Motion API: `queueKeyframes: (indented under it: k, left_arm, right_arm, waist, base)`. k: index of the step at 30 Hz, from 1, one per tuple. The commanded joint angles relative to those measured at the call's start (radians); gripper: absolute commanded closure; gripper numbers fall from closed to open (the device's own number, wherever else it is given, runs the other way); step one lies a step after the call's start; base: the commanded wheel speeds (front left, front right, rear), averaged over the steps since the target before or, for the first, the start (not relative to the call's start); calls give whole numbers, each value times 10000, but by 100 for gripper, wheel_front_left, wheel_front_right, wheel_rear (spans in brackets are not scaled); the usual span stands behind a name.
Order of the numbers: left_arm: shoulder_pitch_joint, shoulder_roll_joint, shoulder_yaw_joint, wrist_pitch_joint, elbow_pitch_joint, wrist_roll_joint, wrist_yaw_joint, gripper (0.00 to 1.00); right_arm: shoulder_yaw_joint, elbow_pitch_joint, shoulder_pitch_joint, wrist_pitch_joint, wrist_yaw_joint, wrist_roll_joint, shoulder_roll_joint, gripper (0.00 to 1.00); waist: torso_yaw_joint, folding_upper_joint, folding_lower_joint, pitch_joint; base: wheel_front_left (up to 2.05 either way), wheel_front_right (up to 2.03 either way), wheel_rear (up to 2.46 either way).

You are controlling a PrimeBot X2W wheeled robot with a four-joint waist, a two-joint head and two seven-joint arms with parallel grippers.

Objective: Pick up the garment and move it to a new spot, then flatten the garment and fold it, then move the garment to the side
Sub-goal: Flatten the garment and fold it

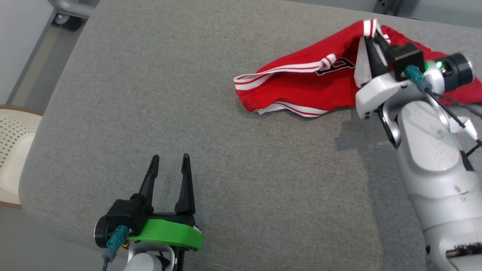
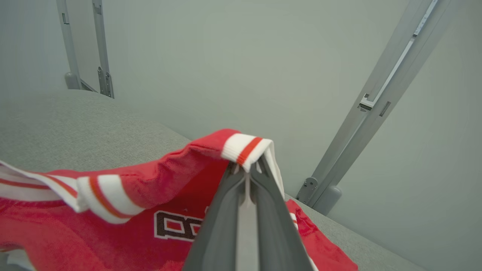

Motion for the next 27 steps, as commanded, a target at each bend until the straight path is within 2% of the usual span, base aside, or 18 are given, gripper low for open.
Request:
queueKeyframes:
  k: [1,7,8,9,10,15,20,24,27]
  left_arm:
    - [-207,3,-91,-3,-1,-105,9,0]
    - [-342,2,-524,-3,28,-451,137,0]
    - [-363,1,-599,-3,41,-460,151,0]
    - [-376,1,-670,-3,43,-481,171,0]
    - [-399,1,-733,-3,45,-536,187,0]
    - [-483,2,-885,-3,37,-633,305,0]
    - [-464,3,-659,-3,-26,-494,351,0]
    - [-408,5,-428,-3,-37,-311,293,0]
    - [-341,6,-283,-3,-23,-190,247,0]
  right_arm:
    - [104,252,-523,133,1,-118,-188,100]
    - [710,1918,-2658,537,1,-248,-602,100]
    - [800,2260,-2889,558,1,-225,-600,97]
    - [851,2606,-3105,551,1,-110,-560,57]
    - [931,2909,-3316,520,-1,-49,-541,0]
    - [1409,4230,-4017,211,-1,229,-506,0]
    - [1828,4959,-4278,-148,-1,718,-515,0]
    - [2205,4940,-3901,-327,-1,1110,-754,0]
    - [2566,4454,-3381,-360,-1,1510,-988,0]
  waist:
    - [511,0,-1,222]
    - [1372,0,-1,486]
    - [1475,0,-1,502]
    - [1562,0,-1,514]
    - [1633,0,-1,532]
    - [1686,0,-1,561]
    - [1219,0,-1,513]
    - [615,0,-1,366]
    - [113,0,-1,205]
  base:
    - [0,0,0]
    - [0,0,0]
    - [0,0,0]
    - [0,0,0]
    - [0,0,0]
    - [0,0,0]
    - [0,0,0]
    - [0,0,0]
    - [0,0,0]
